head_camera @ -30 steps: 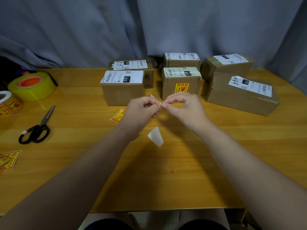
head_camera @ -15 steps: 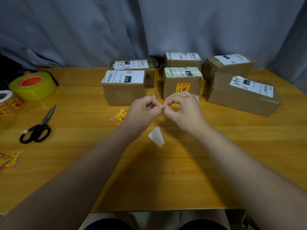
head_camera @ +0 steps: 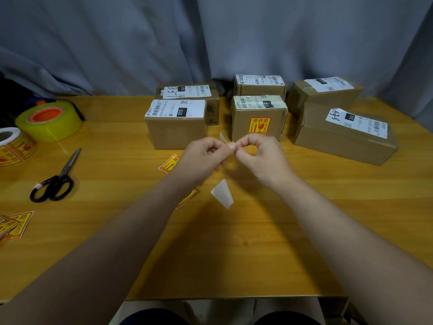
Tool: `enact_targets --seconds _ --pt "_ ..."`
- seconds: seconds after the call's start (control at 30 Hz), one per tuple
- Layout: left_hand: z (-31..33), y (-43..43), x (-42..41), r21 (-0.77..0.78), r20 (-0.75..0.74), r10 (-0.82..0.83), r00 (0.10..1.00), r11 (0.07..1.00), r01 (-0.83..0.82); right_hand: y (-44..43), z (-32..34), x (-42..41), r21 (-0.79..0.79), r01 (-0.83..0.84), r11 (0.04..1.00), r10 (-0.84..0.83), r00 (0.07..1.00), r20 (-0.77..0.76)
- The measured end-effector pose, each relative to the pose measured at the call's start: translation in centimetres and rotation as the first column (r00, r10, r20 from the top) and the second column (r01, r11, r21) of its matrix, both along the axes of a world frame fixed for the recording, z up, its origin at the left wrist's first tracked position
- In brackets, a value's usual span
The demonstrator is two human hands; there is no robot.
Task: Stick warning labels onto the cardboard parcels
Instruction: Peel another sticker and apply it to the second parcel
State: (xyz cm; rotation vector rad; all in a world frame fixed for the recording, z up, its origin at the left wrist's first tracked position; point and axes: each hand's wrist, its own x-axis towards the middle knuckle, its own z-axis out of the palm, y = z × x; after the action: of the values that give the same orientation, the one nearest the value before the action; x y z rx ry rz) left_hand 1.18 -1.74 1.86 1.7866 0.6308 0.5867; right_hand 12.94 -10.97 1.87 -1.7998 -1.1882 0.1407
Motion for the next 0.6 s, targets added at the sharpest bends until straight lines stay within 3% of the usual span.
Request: enact_targets --seconds 0.13,0.37,0.5,0.6 --pt "0.09 -0.03 0.13 0.044 0.02 -0.038 0.999 0.998 0.037 -0.12 0.26 0.12 -0.026 -0.039 0.999 0.039 0.999 -0.006" --pt "0.14 0.34 -0.16 0.044 -0.013 -0.097 0.995 0.994 0.097 -0.19 0.01 0.68 0.018 -0.066 0.998 0.068 0.96 -0.27" --pt "-0.41 0.89 -0.24 0.02 -0.032 -0.065 0.997 0.998 0.065 -0.43 -0.08 0.4 0.096 -0.109 0.989 0.141 0.872 -0.468" --pt "-0.41 0.68 -0.17 0.039 -0.001 -0.071 0.997 0.997 0.071 -0.29 -0.14 0.15 0.092 -0.154 0.984 0.178 0.896 -0.408"
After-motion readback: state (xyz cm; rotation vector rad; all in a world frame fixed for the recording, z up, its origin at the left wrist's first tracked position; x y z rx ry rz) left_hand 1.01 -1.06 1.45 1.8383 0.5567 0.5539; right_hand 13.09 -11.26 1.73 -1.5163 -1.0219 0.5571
